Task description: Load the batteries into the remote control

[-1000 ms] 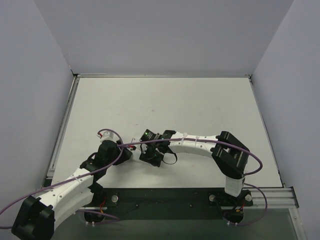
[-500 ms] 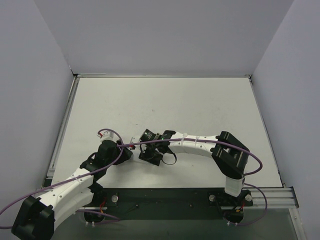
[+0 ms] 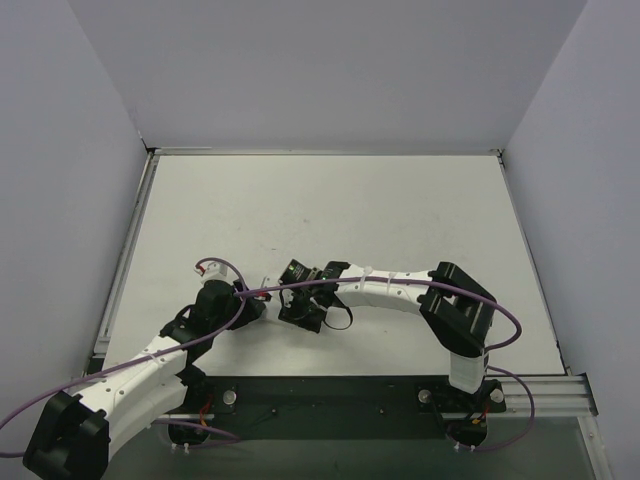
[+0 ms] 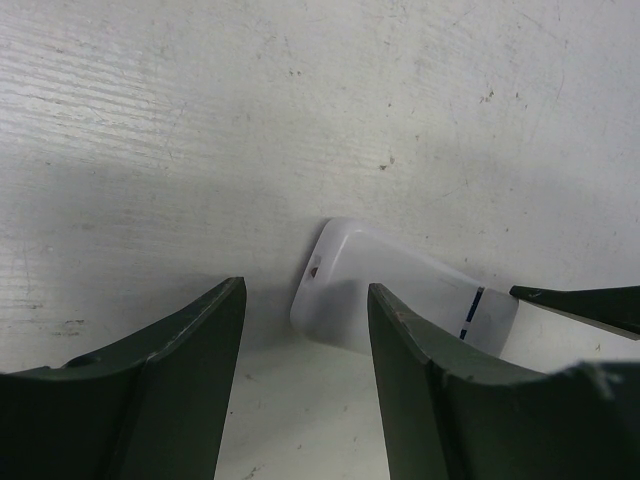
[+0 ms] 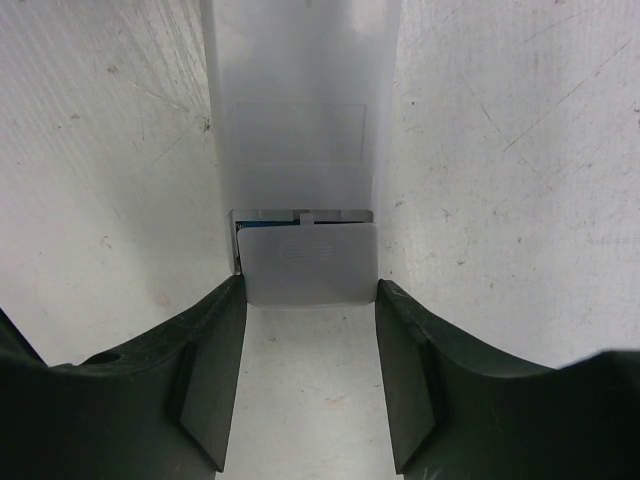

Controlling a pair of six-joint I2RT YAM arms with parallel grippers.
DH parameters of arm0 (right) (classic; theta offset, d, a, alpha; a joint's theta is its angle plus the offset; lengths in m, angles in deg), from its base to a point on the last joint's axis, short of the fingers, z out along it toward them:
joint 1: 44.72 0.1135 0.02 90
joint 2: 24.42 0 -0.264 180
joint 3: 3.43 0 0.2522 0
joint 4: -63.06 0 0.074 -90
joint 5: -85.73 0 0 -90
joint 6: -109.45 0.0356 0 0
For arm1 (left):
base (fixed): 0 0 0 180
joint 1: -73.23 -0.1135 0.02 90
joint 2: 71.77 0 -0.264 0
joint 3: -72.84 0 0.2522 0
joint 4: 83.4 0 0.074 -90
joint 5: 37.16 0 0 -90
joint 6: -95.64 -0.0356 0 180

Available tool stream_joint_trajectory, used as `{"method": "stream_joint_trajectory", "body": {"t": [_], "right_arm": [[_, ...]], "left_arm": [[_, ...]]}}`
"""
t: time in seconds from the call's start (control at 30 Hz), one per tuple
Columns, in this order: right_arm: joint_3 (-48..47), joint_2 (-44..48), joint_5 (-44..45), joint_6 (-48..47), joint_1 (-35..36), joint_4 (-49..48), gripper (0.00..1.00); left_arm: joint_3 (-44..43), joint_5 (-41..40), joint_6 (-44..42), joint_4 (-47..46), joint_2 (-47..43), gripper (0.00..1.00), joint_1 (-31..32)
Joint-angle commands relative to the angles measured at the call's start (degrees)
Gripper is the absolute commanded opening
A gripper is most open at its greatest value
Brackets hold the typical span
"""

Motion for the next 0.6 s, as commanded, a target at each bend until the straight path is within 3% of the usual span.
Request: {"method": "stream_joint_trajectory", "body": {"t": [0.0, 0.57], "right_arm": [[-0.5, -1.4, -2.1, -0.1, 0.0, 2.5, 0.34], [-3.6, -1.2, -6.2, 4.4, -2.2, 3.5, 0.42]], "left_arm": [[-0.3, 0.4, 0.6, -2.6, 0.0, 0.62, -0.2], [0.2, 1.5, 1.1, -3.9, 0.3, 0.61, -0.1]]}}
